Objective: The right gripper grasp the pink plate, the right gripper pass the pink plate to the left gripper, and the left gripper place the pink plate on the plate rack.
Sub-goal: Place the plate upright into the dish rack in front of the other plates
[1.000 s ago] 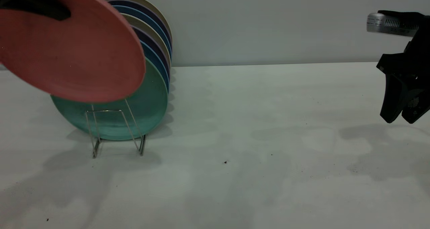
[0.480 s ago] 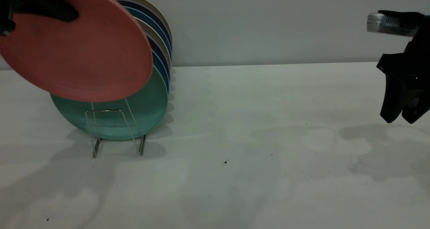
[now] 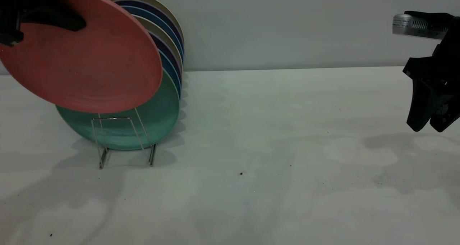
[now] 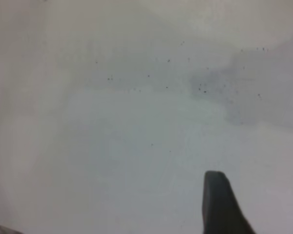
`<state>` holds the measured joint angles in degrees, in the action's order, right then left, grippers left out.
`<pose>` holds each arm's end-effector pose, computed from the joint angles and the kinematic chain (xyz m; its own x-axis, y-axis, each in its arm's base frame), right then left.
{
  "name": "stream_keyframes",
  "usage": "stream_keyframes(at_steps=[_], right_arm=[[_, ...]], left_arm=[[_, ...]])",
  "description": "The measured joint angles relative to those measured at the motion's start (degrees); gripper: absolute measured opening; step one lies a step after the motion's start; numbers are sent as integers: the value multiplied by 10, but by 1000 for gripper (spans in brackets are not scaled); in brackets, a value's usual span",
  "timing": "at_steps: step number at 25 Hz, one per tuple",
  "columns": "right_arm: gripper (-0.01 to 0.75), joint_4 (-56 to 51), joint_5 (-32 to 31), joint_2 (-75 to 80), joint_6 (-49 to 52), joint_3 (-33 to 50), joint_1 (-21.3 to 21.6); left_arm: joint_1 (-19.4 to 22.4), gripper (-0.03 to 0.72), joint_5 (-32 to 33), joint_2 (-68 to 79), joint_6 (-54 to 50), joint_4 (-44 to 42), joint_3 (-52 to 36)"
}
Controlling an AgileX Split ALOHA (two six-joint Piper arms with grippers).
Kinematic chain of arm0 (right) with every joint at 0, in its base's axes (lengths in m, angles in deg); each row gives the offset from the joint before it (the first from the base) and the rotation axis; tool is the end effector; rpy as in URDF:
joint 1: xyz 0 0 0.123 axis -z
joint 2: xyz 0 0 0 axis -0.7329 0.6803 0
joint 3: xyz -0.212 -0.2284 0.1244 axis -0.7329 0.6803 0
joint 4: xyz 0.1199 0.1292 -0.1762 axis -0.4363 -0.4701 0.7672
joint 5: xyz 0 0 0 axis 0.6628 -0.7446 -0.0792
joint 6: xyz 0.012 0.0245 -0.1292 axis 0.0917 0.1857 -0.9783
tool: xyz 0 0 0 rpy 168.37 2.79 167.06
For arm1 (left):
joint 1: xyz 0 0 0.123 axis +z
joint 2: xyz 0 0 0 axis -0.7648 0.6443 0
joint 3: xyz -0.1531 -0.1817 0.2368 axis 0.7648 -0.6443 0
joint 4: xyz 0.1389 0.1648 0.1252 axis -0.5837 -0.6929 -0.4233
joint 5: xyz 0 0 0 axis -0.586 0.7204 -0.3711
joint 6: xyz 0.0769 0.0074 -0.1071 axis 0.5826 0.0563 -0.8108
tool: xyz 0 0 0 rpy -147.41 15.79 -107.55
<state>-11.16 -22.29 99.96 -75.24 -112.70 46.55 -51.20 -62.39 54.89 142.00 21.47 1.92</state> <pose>0.3939 0.0362 0.1475 -0.9805 -0.1717 -0.0952 -0.1895 0.9545 0.2301 0.3723 -0.0493 0.2659 0.0568 0.9233 -0.3798 0.7590 0.2071 0.6172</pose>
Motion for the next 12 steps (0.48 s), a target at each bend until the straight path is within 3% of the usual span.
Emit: stream_keyframes(at_steps=[12], right_arm=[[402, 0, 0, 0, 0, 0, 0]], left_arm=[[0, 125, -39, 62, 1, 0, 0]])
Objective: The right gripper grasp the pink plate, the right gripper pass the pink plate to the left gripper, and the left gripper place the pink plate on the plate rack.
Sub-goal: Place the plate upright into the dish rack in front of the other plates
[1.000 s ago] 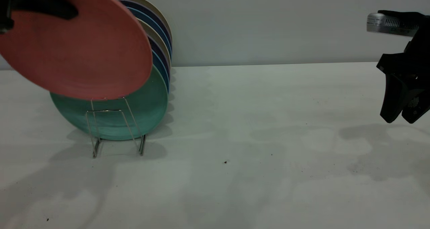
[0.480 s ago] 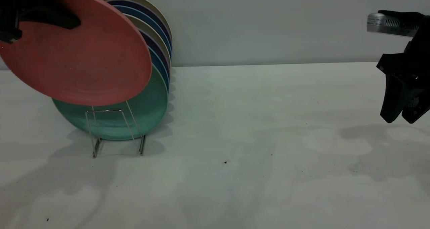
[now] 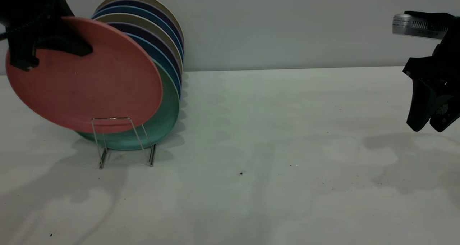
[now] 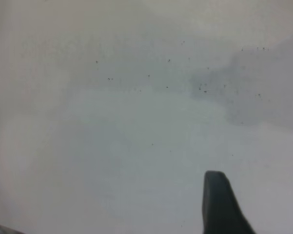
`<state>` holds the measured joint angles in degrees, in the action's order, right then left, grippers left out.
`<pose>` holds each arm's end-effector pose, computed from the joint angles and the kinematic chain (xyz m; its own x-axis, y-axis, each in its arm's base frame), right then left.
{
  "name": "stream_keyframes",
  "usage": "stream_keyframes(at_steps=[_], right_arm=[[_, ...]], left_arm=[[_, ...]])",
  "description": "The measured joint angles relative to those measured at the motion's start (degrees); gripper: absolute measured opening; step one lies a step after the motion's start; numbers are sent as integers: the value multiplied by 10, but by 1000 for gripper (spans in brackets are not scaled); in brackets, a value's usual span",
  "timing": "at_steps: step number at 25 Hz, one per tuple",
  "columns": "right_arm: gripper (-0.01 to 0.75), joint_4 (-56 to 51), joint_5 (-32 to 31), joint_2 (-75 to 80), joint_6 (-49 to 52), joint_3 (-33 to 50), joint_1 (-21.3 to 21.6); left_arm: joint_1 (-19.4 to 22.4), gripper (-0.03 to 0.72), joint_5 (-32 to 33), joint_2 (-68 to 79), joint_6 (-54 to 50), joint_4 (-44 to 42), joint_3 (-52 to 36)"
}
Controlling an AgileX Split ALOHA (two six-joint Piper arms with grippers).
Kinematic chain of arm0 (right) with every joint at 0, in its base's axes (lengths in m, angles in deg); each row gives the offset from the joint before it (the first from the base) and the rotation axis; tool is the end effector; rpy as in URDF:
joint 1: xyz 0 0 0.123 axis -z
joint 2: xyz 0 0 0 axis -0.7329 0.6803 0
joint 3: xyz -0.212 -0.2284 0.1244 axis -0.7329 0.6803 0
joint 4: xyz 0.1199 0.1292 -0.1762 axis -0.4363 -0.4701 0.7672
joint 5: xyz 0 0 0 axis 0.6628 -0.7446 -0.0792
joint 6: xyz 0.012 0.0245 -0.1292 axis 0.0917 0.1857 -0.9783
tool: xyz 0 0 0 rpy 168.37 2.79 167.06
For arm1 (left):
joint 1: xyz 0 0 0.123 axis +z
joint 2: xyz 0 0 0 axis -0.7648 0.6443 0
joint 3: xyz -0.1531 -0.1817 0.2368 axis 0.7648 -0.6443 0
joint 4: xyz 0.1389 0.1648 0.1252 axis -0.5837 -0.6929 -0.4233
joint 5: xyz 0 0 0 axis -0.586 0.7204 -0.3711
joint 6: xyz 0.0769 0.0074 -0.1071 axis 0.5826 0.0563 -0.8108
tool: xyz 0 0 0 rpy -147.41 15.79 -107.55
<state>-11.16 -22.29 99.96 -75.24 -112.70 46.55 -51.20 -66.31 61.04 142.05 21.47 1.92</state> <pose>0.3939 0.0362 0.1475 -0.9805 -0.1717 -0.0952 -0.1895 0.9545 0.2301 0.3919 -0.0439 0.2278 -0.0032 0.9344 -0.3561 0.7852 0.2229 0.5777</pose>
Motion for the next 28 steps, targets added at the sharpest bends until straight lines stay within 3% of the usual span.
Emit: stream_keyframes(at_steps=[15, 23, 28], right_arm=[[402, 0, 0, 0, 0, 0, 0], [402, 0, 0, 0, 0, 0, 0], [402, 0, 0, 0, 0, 0, 0]], left_arm=[[0, 128, -6, 40, -1, 30, 1], [0, 278, -11, 40, -2, 32, 1], [0, 298, -16, 40, -3, 32, 1]])
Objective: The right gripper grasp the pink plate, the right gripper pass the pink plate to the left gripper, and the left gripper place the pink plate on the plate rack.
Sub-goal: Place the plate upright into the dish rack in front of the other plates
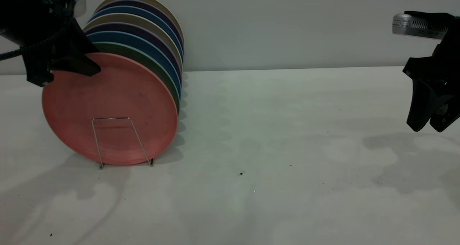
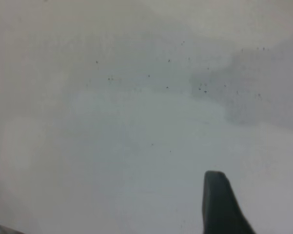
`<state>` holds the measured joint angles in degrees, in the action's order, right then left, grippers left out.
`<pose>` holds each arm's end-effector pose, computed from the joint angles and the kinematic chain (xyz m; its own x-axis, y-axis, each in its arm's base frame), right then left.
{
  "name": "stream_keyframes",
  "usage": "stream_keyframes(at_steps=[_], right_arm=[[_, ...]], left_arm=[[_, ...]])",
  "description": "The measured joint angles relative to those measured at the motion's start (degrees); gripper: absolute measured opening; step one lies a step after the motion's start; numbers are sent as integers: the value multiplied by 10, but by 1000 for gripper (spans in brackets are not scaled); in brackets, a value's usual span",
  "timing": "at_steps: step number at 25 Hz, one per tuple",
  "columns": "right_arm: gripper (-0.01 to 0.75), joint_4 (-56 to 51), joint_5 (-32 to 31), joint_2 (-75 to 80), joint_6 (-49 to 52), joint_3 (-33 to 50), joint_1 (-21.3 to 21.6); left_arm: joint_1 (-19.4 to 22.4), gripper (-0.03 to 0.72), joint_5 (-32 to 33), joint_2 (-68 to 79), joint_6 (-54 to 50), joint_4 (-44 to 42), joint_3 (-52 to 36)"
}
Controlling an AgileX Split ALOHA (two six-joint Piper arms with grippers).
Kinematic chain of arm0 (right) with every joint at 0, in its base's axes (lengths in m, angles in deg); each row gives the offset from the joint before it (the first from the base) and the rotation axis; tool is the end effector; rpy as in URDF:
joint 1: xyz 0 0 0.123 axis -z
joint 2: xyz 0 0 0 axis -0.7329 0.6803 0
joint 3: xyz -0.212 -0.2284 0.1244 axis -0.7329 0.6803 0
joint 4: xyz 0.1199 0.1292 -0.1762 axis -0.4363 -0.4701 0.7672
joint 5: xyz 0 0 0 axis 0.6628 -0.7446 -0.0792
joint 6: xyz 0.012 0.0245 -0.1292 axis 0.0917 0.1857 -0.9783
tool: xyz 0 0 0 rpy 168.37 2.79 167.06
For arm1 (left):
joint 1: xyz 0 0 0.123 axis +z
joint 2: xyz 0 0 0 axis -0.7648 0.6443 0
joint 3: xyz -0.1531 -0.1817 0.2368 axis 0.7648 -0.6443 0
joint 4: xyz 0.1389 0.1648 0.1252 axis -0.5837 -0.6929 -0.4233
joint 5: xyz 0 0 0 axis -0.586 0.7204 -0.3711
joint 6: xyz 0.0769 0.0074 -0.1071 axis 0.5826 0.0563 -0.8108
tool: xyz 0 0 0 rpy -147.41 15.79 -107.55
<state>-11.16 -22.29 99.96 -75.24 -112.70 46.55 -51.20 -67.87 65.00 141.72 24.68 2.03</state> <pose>0.3939 0.0362 0.1475 -0.9805 -0.1717 -0.0952 -0.1895 0.9545 0.2301 0.4022 -0.0434 0.2035 -0.0717 0.9191 -0.3876 0.7999 0.2851 0.5281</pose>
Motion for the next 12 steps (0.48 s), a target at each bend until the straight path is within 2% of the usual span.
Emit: stream_keyframes(at_steps=[12], right_arm=[[402, 0, 0, 0, 0, 0, 0]], left_arm=[[0, 300, -6, -19, -29, 0, 0]])
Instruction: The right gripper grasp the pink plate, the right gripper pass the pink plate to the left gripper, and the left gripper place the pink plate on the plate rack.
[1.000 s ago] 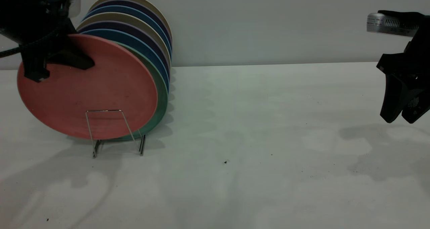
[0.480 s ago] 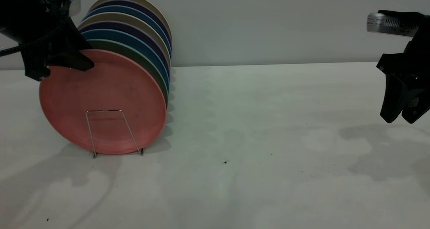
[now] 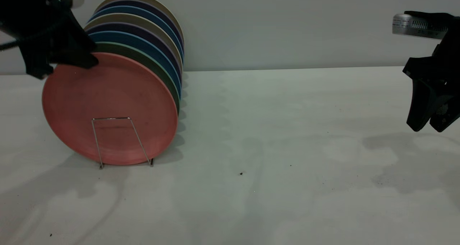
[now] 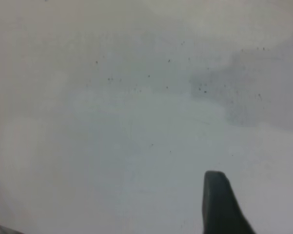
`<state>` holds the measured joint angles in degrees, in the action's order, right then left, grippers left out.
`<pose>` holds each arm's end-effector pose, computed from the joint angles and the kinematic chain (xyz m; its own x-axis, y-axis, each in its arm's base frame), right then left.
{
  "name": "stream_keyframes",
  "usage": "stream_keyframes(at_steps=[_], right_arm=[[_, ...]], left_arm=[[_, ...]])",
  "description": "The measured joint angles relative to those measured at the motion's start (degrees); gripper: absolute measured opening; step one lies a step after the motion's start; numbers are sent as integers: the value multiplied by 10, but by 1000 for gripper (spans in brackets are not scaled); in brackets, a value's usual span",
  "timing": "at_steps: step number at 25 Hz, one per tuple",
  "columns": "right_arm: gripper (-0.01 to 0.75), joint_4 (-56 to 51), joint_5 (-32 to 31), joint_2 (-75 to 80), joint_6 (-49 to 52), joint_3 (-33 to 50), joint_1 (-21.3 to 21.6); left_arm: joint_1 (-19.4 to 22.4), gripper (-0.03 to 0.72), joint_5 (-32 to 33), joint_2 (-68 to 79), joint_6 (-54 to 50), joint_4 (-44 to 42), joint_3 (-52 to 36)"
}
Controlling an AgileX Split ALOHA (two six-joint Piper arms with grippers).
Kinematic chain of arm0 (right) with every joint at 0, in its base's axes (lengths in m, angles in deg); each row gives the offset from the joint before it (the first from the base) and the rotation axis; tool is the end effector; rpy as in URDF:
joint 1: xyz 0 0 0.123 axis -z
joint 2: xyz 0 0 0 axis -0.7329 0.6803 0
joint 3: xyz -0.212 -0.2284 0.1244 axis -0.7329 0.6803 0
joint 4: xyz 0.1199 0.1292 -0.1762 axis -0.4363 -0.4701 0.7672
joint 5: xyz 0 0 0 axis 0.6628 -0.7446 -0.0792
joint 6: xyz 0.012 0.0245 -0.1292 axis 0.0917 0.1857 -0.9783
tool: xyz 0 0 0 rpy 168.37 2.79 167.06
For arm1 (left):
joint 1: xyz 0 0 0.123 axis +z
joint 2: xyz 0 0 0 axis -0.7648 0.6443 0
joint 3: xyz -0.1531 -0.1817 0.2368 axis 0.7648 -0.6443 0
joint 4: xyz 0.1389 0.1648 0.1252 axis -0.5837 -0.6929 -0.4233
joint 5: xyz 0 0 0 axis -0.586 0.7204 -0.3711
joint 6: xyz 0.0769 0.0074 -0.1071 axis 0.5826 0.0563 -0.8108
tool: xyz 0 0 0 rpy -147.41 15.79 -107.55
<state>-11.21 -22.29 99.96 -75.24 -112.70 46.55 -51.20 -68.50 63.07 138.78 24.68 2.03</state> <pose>0.3939 0.0363 0.1476 -0.9806 -0.1711 -0.0953 -0.1890 0.9545 0.2308 0.4003 -0.0423 0.2175 -0.1016 0.9042 -0.4149 0.7714 0.3349 0.5410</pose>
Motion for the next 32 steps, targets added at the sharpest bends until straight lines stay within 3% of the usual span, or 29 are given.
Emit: stream_keyframes(at_steps=[7, 12, 16, 21, 24, 27, 32], right_arm=[[402, 0, 0, 0, 0, 0, 0], [402, 0, -1, 0, 0, 0, 0], [402, 8, -7, -4, 3, 0, -23], [399, 106, -30, -29, 68, -19, -98], [389, 215, -77, -57, 149, -44, -150], [388, 295, -130, -104, 209, -49, -185], [388, 308, -182, -219, 249, -50, -200]], left_arm=[[0, 366, 57, -29, -23, -32, 0], [0, 403, 70, -52, -136, -89, 0], [0, 404, 50, -91, -296, -99, 0], [0, 404, 31, -149, -653, -108, 0], [0, 404, 74, -184, -798, -157, 0], [0, 404, 142, -224, -870, -226, 0], [0, 404, 243, -301, -933, -309, 0]])
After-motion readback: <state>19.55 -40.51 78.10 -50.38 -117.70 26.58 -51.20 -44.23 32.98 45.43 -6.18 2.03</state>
